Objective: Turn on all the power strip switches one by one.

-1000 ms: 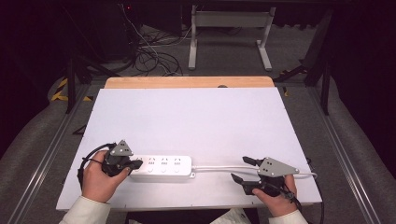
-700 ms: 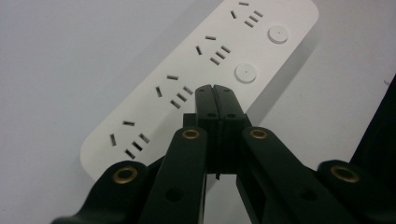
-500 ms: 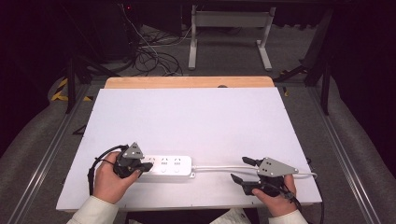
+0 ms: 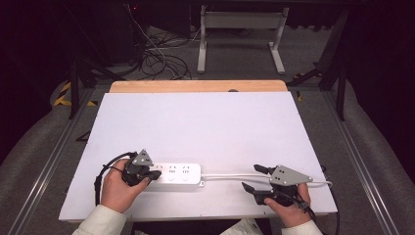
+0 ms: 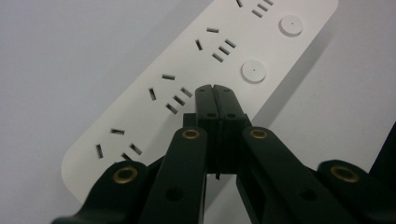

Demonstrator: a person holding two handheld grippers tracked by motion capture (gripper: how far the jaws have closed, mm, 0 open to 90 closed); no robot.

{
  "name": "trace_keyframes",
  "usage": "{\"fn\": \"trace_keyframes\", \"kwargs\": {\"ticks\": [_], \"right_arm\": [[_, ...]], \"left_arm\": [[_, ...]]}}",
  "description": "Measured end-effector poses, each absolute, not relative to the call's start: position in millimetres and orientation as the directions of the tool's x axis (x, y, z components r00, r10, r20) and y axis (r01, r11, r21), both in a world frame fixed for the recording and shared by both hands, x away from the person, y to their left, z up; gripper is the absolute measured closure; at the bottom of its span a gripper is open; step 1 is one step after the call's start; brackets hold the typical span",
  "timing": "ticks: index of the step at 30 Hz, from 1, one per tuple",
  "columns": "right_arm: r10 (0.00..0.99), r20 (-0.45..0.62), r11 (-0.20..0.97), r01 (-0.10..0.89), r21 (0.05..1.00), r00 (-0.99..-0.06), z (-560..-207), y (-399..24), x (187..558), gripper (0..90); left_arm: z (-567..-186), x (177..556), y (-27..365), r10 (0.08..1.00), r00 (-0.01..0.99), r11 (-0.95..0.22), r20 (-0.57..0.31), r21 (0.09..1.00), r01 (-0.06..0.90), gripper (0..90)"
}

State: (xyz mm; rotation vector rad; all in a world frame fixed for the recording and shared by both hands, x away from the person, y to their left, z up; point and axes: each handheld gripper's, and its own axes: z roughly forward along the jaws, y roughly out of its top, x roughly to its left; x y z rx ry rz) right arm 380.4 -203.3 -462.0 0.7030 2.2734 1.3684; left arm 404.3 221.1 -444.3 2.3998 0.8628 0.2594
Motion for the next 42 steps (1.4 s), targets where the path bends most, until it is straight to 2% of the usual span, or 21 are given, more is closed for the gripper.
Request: {"fn": "trace_keyframes", "kwargs": {"ticks": [42], "right_arm": [[0.594, -0.078, 0.398, 0.209, 0.893, -0.801, -462.0, -202.1, 379.2, 29.6]], "left_arm": [[-447.3, 402.3, 216.8, 0.647, 0.762, -0.639, 0.015, 0.556, 0.531, 90.0]]}}
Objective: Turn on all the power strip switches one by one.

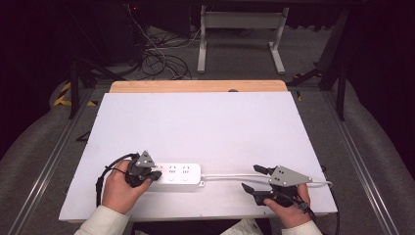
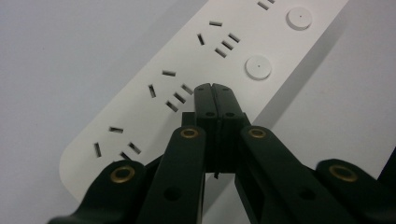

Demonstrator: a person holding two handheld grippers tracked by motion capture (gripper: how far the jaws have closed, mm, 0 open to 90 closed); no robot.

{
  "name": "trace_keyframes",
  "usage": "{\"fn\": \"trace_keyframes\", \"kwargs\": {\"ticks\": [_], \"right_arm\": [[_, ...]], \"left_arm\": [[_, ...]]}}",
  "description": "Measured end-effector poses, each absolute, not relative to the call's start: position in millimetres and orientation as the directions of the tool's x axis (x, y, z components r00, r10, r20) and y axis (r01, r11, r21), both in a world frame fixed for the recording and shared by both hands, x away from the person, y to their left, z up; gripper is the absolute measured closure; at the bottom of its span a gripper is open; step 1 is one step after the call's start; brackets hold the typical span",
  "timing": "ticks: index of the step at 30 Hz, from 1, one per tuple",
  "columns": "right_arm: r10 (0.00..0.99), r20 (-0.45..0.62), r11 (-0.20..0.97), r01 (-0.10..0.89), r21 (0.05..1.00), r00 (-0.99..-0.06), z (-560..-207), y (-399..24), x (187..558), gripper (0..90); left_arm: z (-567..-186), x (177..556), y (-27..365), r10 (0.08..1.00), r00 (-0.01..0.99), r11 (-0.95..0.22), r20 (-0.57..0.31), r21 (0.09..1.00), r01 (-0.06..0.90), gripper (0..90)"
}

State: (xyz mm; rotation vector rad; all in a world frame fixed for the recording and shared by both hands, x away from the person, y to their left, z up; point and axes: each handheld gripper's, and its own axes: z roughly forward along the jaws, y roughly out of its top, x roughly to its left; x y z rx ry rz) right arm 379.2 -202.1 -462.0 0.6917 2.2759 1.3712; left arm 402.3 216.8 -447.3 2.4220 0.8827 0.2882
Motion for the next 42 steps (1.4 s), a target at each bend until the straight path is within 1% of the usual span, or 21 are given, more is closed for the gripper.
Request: {"fn": "trace_keyframes", "kwargs": {"ticks": [8, 10, 14, 16, 19, 21, 23, 28, 37, 42], "right_arm": [[0.595, -0.078, 0.399, 0.210, 0.893, -0.800, -462, -202, 379, 29.4], [0.594, -0.074, 0.400, 0.215, 0.891, -0.801, -463, -201, 379, 29.4], [0.594, -0.072, 0.399, 0.216, 0.891, -0.801, -463, -201, 379, 29.4], [0.593, -0.077, 0.401, 0.211, 0.891, -0.801, -463, -201, 380, 29.4], [0.594, -0.073, 0.400, 0.216, 0.891, -0.801, -464, -201, 380, 29.4], [0.596, -0.070, 0.399, 0.219, 0.891, -0.800, -464, -201, 381, 29.4], [0.596, -0.073, 0.401, 0.218, 0.890, -0.800, -464, -201, 381, 29.4], [0.594, -0.073, 0.400, 0.216, 0.891, -0.801, -464, -202, 380, 29.4], [0.595, -0.076, 0.401, 0.214, 0.891, -0.800, -463, -202, 380, 29.4], [0.591, -0.078, 0.405, 0.212, 0.890, -0.803, -464, -202, 380, 29.4]], "left_arm": [[-448, 401, 216, 0.647, 0.762, -0.648, 0.035, 0.553, 0.524, 90.0], [-448, 402, 217, 0.646, 0.763, -0.642, 0.023, 0.557, 0.526, 90.0], [-448, 402, 222, 0.640, 0.768, -0.619, 0.004, 0.595, 0.513, 90.0], [-444, 402, 223, 0.642, 0.765, -0.620, 0.039, 0.614, 0.489, 90.0], [-435, 399, 223, 0.628, 0.778, -0.588, -0.010, 0.648, 0.483, 90.0], [-433, 397, 221, 0.627, 0.779, -0.602, 0.013, 0.643, 0.474, 90.0], [-433, 396, 219, 0.623, 0.782, -0.600, 0.002, 0.643, 0.476, 90.0], [-432, 396, 215, 0.621, 0.783, -0.617, 0.024, 0.632, 0.470, 90.0], [-432, 397, 200, 0.588, 0.809, -0.625, -0.001, 0.635, 0.455, 90.0], [-435, 400, 192, 0.578, 0.816, -0.637, 0.002, 0.626, 0.450, 90.0]]}}
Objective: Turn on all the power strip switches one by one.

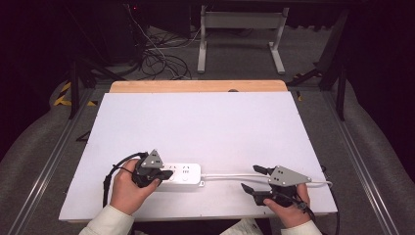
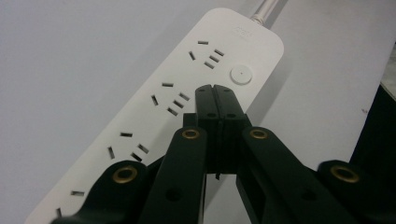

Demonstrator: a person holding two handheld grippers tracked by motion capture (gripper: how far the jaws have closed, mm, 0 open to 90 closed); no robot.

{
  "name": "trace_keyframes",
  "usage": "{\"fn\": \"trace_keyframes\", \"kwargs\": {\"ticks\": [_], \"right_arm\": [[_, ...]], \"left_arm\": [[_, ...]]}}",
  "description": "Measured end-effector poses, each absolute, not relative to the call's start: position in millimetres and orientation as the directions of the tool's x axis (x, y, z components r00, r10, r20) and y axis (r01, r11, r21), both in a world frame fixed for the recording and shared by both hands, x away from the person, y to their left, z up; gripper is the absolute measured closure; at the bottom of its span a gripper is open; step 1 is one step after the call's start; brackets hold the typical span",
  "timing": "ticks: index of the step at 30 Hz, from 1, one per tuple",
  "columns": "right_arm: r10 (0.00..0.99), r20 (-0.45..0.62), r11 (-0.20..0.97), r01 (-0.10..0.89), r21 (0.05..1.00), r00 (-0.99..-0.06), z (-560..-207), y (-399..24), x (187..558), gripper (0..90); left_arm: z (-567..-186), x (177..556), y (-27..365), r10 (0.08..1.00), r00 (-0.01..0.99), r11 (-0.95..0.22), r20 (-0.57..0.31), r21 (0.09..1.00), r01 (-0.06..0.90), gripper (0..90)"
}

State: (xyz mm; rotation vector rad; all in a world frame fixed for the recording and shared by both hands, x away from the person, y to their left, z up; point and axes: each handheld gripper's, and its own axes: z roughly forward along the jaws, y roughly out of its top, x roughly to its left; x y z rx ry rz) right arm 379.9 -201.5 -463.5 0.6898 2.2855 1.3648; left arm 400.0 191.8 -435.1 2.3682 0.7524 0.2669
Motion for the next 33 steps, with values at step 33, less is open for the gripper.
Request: {"fn": "trace_keyframes", "kwargs": {"ticks": [33], "right_arm": [[0.590, -0.078, 0.407, 0.213, 0.888, -0.804, -463, -201, 379, 29.4]], "left_arm": [[-448, 406, 183, 0.580, 0.814, -0.663, 0.016, 0.590, 0.461, 90.0]]}}
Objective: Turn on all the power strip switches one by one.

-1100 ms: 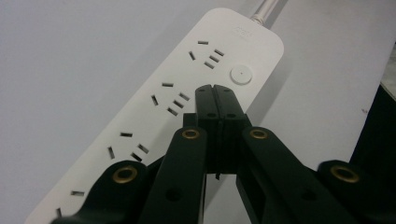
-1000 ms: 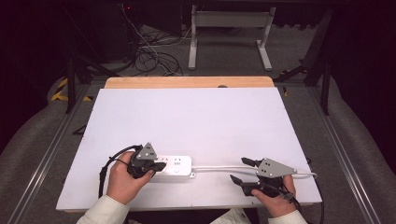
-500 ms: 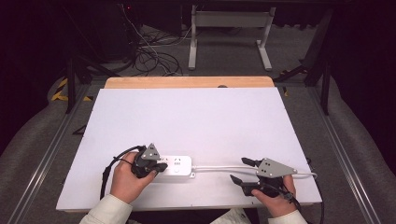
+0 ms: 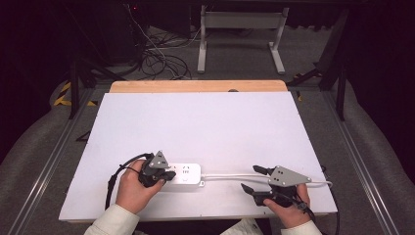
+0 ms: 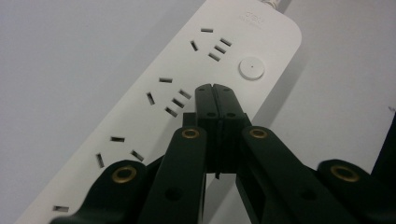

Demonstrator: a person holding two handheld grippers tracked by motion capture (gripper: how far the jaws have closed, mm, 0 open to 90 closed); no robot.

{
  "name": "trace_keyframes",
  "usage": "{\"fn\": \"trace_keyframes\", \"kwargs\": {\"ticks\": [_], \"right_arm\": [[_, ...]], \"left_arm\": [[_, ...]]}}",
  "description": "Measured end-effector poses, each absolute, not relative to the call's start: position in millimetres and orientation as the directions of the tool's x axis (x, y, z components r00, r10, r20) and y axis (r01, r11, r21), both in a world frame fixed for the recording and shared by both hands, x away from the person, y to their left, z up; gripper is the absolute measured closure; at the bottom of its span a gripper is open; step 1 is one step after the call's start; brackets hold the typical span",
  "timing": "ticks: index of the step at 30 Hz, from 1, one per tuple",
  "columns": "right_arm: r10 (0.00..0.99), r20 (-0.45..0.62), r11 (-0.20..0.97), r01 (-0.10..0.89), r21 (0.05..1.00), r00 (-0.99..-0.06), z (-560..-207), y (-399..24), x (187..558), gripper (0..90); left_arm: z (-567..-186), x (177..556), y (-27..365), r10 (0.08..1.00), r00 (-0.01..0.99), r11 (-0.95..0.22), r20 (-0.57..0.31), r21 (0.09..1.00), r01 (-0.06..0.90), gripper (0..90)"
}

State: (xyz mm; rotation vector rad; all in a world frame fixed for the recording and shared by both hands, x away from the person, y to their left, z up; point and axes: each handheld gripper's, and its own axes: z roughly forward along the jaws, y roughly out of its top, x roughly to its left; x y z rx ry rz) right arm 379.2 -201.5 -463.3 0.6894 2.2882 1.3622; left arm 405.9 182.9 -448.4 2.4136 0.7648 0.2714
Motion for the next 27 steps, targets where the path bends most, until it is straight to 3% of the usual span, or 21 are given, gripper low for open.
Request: {"fn": "trace_keyframes", "kwargs": {"ticks": [14, 27], "right_arm": [[0.587, -0.077, 0.406, 0.211, 0.889, -0.806, -463.9, -200.4, 379.1, 29.3], [0.584, -0.074, 0.410, 0.215, 0.886, -0.808, -465.3, -199.3, 379.5, 29.2]], "left_arm": [[-449.5, 401.2, 176.6, 0.595, 0.801, -0.676, 0.062, 0.578, 0.457, 90.0], [-451.7, 402.6, 179.8, 0.594, 0.804, -0.664, 0.037, 0.587, 0.463, 90.0]]}}
